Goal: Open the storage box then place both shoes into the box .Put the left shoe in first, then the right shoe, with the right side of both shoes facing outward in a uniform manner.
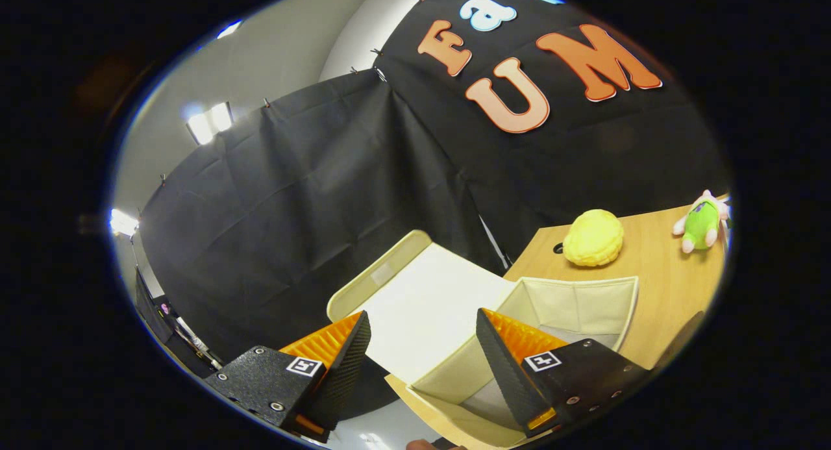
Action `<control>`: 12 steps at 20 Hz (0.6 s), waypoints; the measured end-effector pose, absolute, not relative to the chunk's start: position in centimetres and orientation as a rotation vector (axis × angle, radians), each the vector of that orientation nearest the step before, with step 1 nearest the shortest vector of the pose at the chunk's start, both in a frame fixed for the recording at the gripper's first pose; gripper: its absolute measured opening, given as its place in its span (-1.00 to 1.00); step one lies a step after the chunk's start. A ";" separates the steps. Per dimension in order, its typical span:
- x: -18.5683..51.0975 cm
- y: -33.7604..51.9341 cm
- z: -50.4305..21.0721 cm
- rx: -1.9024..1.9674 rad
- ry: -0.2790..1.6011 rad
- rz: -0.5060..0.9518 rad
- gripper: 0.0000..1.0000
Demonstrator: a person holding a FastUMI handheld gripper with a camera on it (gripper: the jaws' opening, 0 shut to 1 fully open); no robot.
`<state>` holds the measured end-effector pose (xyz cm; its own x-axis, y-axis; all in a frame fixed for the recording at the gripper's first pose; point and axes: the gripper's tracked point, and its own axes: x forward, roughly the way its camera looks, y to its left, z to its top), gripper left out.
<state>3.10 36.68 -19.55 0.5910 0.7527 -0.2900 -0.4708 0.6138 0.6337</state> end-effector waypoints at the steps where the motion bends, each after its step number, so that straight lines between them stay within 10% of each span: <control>1: 3.1 35.2 -20.3 0.507 0.581 0.717 0.94; 12: 1.4 17.4 -26.9 0.276 0.714 0.315 0.96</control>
